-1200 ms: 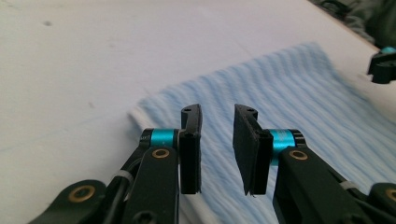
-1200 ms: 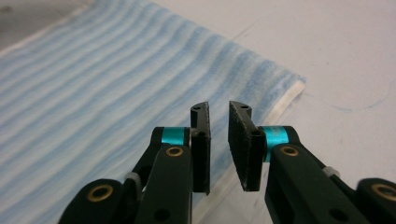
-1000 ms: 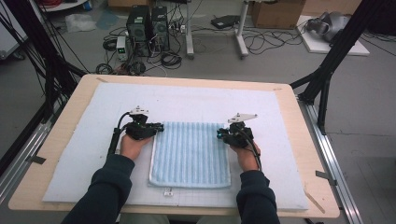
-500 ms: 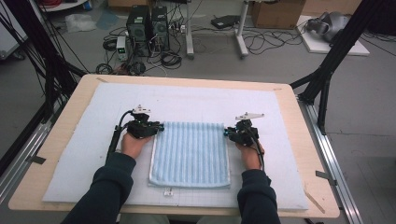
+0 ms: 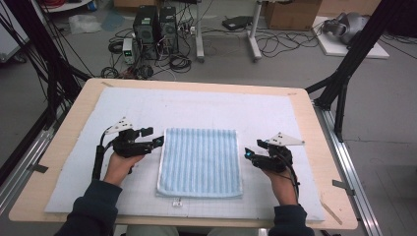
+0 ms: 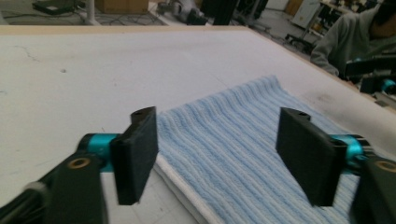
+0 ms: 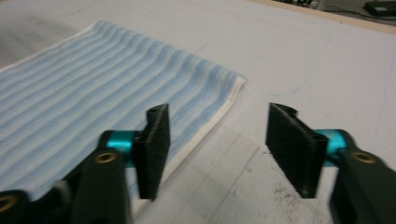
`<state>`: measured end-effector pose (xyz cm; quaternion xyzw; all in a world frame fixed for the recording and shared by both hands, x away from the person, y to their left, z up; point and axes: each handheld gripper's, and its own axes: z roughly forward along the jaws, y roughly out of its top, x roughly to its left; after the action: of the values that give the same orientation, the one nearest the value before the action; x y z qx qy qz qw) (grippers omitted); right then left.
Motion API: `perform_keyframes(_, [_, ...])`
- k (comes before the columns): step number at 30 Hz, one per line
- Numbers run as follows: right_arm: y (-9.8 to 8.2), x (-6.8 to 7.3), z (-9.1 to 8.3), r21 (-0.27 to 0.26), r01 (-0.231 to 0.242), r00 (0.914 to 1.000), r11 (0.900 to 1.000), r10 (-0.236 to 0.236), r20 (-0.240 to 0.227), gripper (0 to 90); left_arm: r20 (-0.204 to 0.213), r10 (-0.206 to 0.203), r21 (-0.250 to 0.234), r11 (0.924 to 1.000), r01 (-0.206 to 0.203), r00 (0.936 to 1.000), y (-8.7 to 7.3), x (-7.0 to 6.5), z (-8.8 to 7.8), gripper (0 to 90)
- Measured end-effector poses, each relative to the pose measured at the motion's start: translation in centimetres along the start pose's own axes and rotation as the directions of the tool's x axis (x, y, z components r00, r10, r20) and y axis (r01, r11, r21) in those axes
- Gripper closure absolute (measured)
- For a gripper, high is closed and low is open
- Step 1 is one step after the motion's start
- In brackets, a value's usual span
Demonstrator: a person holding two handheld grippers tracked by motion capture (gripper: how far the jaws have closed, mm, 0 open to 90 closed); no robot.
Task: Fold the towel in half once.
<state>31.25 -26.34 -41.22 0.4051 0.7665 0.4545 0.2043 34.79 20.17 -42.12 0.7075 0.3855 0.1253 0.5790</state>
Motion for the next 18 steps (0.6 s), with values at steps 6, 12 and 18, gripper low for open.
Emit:
perform_keyframes(6, [-0.7,0.6,-0.7,-0.002,0.004,0.9988,1.000,-0.004,0.049,10.9,0.001,0.016,-0.026,0.9995,-0.016,0.9999,-0.2,0.0,-1.0,18.2])
perform_keyframes(12, [-0.6,0.8,-1.5,-0.062,0.040,0.9978,0.997,-0.037,0.055,10.8,-0.004,0.030,-0.031,0.9991,-0.030,0.9996,-0.7,0.2,-1.8,19.4])
perform_keyframes(18, [-0.8,0.4,-1.1,-0.067,0.022,0.9986,0.998,-0.019,0.050,10.8,-0.006,0.017,-0.034,0.9993,-0.017,0.9998,-0.7,0.4,-2.2,20.4])
